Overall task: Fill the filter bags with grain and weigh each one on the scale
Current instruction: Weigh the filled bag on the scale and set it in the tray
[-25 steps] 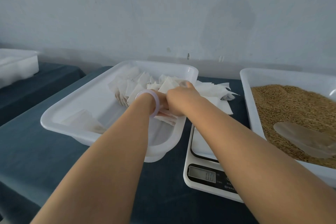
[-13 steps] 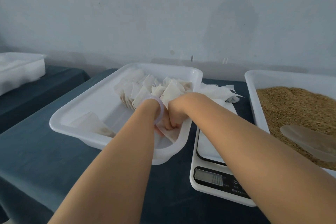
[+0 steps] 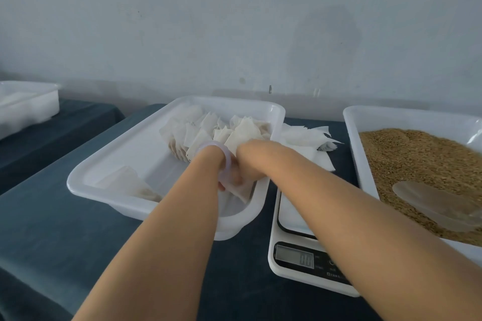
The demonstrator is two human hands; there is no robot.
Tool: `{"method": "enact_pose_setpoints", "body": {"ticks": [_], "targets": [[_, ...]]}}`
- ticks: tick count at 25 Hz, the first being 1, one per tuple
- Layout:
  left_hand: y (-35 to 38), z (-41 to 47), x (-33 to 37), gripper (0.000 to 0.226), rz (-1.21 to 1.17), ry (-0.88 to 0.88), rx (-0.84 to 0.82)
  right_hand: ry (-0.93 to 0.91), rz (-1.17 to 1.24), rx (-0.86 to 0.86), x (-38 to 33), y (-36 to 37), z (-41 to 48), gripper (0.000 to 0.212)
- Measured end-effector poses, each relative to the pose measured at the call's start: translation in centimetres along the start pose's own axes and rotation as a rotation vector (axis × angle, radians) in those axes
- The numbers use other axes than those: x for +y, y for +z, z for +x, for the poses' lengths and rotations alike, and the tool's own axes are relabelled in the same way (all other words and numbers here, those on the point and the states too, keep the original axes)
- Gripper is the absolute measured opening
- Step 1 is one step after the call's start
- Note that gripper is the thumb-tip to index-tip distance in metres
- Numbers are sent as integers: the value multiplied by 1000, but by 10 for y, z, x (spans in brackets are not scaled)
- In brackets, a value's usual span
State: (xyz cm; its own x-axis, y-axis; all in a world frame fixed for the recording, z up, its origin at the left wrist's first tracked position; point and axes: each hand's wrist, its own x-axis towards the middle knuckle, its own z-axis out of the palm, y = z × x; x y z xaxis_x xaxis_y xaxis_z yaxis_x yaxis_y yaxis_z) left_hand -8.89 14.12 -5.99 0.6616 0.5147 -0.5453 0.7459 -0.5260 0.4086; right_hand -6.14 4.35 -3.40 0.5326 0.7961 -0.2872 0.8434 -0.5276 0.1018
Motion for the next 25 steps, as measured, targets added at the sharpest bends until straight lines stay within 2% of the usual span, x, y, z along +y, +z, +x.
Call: {"method": "enact_pose_setpoints", "body": {"ticks": [1, 3, 5, 7, 10, 12, 14, 16, 19, 22, 25], "targets": [[-3, -1, 1, 30, -20, -10, 34, 1, 86, 118, 10, -5, -10, 13], [-11, 0, 2, 25, -98, -5, 142, 6, 216, 332, 38, -14, -32, 28], [-15, 0, 1, 17, -131, -11, 209, 33, 302, 422, 66, -19, -50, 38], [-15, 2, 1, 21, -159, -36, 254, 78, 344, 414, 90, -13, -63, 40], [-14, -4, 6, 32, -147, -2, 199, 144, 386, 375, 111, 6, -72, 40], [-14, -5, 3, 30, 165, -10, 204, 177, 422, 369, 117, 18, -70, 41], [-11, -9, 0, 11, 453, 0, 296, 187, 449, 366, 120, 29, -67, 39], [-11, -8, 0, 6, 572, 22, 328, 189, 460, 376, 121, 40, -65, 36], [-32, -11, 3, 9, 629, 41, 382, 203, 479, 410, 124, 49, -63, 31], [-64, -11, -9, 20, 638, -76, 412, 189, 492, 423, 128, 52, -59, 27], [-82, -7, -42, 33, 693, -205, 351, 182, 483, 439, 128, 52, -58, 26]]}}
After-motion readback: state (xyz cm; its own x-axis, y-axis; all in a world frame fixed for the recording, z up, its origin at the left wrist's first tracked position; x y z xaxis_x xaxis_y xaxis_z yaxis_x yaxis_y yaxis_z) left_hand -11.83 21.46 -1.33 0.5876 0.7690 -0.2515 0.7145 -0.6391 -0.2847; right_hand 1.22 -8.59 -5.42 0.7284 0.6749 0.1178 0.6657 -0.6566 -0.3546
